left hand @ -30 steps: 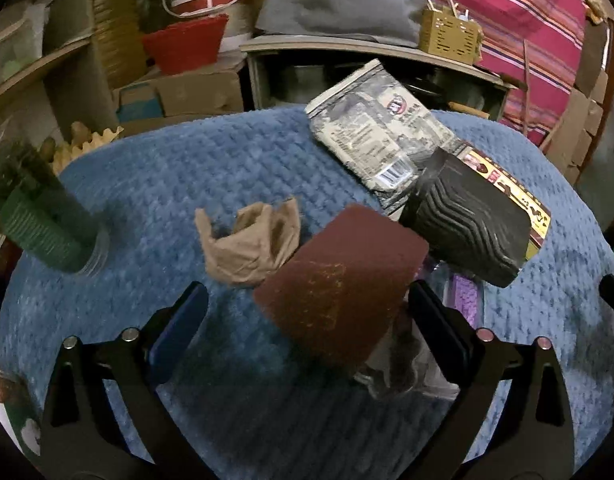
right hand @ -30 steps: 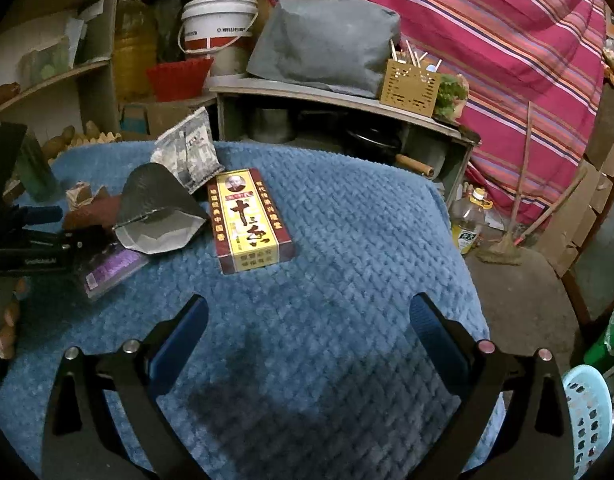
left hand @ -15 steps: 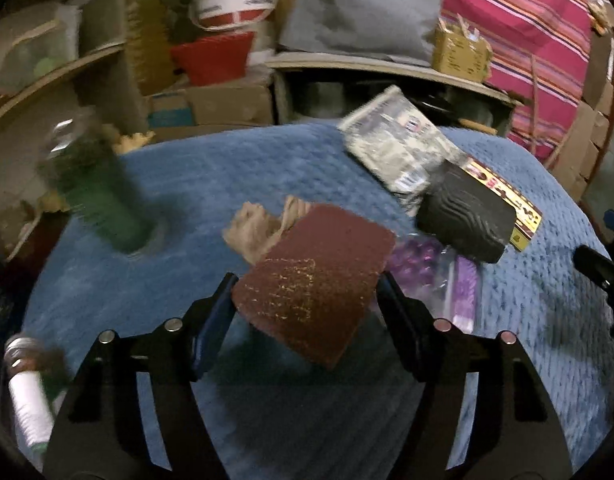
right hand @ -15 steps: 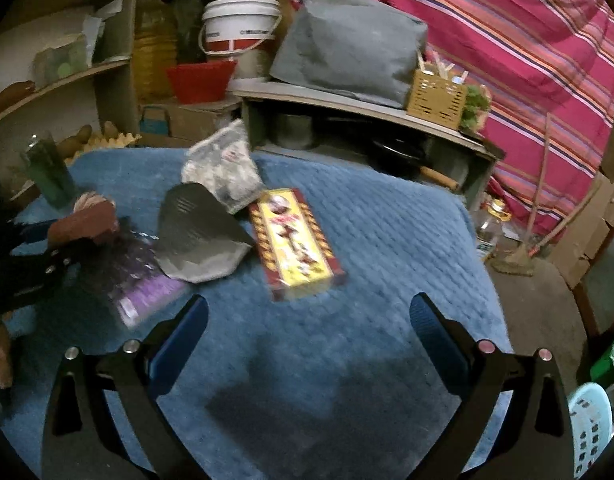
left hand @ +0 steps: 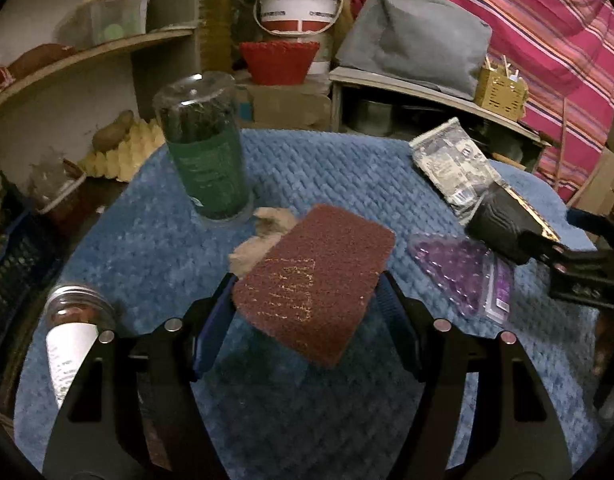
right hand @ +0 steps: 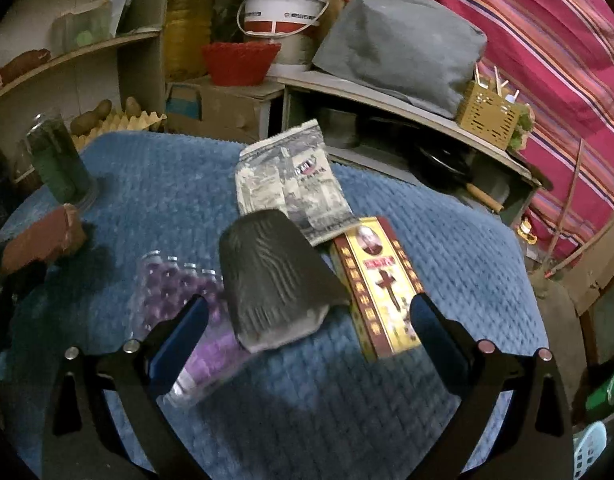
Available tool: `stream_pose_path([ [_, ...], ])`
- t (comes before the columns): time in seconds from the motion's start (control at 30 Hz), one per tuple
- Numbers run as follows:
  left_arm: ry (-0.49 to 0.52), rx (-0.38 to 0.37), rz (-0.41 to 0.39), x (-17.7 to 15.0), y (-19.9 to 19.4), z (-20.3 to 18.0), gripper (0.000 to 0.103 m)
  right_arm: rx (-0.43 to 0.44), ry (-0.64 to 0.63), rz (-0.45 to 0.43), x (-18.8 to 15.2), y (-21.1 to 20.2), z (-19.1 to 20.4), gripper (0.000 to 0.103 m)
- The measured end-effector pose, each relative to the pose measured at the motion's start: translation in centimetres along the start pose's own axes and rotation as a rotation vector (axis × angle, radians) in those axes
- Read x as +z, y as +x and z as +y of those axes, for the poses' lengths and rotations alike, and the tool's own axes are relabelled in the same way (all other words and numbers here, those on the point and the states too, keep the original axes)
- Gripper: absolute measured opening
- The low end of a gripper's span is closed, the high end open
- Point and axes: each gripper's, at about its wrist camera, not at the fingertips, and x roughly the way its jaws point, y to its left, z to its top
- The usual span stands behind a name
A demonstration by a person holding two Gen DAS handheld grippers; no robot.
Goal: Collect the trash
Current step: 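Grasp the second brown scouring pad with the left tool while the right tool grasps the black ribbed cup, then lift the brown pad and black cup and carry both over the basket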
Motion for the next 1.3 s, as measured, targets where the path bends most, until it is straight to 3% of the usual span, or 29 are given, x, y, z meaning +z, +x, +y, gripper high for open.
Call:
stream_pose_path([
  [0.17,0.032,-0.031,0.018,-0.8,0.2,-1.2,0.069,-0.012,-0.031,0.018,0.5,1.4,0.6,0.097],
  [0.23,0.049,-0.034,0.030,-1.0,0.4,-1.7,0.069,-0.011,-0.041,0.017,0.6,1.6,0.7,0.087],
  [0.37,0.058,-0.049,0.053,-1.3,0.7,-2.2,0.069,0.043,-0.036,0.025,0.6,1.9,0.7,0.077],
  [0.43,0.058,-0.055,0.061,-1.5,0.7,-2.3,0.069,0.073,-0.041,0.029,0.6,1.9,0.9,0.066],
  [0.53,0.066,-0.052,0.078,-2.0,0.7,-2.4,0.069,0.071,-0.061,0.028,0.4,1.6,1.1,0.060],
  [0.63,0.064,-0.056,0.094,-2.6,0.5,-2.4,0.069,0.092,-0.038,0.016,0.3,0.5,0.5,0.053],
  [0.73,0.067,-0.053,0.109,-3.1,0.2,-2.3,0.069,0.102,-0.008,-0.006,0.0,-1.2,-0.7,0.037],
  [0.83,0.075,-0.050,0.125,-3.6,0.1,-2.4,0.069,0.118,0.019,-0.004,-0.8,-2.9,-2.1,0.027],
  [1.0,0.098,-0.035,0.145,-4.3,0.1,-2.9,0.069,0.126,0.063,0.020,-2.5,-4.1,-4.9,0.029],
  [1.07,0.114,-0.038,0.146,-4.4,0.2,-3.2,0.067,0.109,0.071,0.032,-3.2,-4.2,-5.8,0.046],
  [1.1,0.124,-0.036,0.147,-4.4,0.1,-3.4,0.066,0.103,0.073,0.032,-3.4,-4.3,-6.0,0.061],
  [1.13,0.128,-0.034,0.144,-4.3,0.1,-3.4,0.066,0.097,0.077,0.024,-3.7,-4.5,-6.3,0.069],
  [1.3,0.107,-0.024,0.094,-3.8,-1.0,-3.4,0.065,0.112,0.079,0.003,-3.9,-4.7,-6.2,0.077],
])
